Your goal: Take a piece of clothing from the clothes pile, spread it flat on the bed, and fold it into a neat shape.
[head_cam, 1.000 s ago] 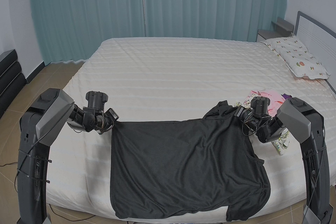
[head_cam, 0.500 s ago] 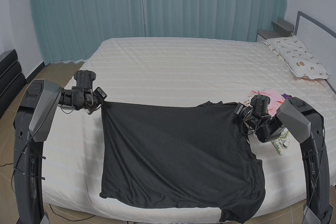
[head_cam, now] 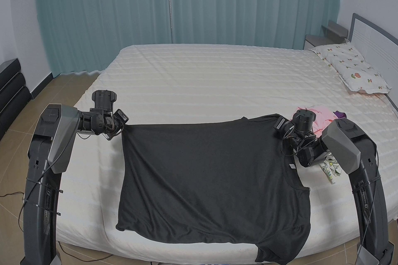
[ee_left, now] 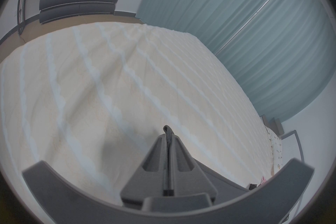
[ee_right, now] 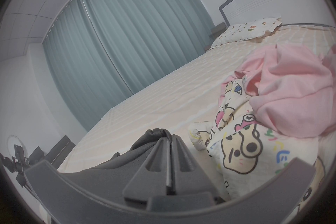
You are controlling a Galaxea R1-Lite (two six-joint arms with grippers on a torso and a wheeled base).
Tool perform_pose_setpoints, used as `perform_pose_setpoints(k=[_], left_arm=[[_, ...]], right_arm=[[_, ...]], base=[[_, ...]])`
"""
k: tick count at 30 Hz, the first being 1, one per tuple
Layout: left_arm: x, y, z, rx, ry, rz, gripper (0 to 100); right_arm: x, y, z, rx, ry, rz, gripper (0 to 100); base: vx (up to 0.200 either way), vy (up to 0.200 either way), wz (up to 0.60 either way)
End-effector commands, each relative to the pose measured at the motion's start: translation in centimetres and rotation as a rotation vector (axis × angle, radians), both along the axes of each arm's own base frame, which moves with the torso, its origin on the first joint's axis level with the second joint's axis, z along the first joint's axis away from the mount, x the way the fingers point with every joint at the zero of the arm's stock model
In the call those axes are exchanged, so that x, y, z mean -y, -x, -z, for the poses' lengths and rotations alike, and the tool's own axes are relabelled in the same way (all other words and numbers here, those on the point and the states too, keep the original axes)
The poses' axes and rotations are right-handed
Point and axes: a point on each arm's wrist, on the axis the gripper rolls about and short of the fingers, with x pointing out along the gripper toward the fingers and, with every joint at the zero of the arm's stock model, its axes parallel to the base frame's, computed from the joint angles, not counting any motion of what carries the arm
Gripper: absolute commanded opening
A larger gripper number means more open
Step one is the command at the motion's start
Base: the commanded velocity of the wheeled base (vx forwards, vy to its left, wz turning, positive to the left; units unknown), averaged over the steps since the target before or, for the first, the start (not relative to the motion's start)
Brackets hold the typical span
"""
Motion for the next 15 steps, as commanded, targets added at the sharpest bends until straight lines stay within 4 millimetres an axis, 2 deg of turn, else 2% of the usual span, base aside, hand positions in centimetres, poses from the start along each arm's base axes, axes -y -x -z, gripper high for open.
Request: perform_pose_setpoints(k=[1,7,9,13,14,15], left_arm=[[0.3,-0.1,1.2,-0.020,0.002,0.006,100],[0.3,0.0,1.5,-0.031,0.002,0.006,100],[0.1,0.0,1.3,-0.035,0.007,0.001,100],[-0.9,0.5,0.4,-0.051,0.012,-0.018,100],[-0.9,0.6,0.3,-0.051,0.012,-0.018,100],[-1.6,1.3,-1.4,-0.044,0.026,-0.024,100]], right_arm=[[-0.8,0.0,1.4,-0.021,-0.002,-0.016,100],[-1.1,0.3,1.8,-0.042,0.003,-0.021,100],[-0.9,0.4,1.2,-0.032,0.002,-0.018,100],[-0.3,1.5,-2.5,-0.005,-0.010,-0.028,100],[-0.3,1.6,-2.6,-0.003,-0.010,-0.029,100],[-0.2,2.8,-4.2,-0.003,-0.017,-0.073,100]], base=[[0.000,0.000,0.00],[0.000,0.000,0.00],[0.000,0.000,0.00],[0.000,0.000,0.00],[0.000,0.000,0.00],[0.000,0.000,0.00]])
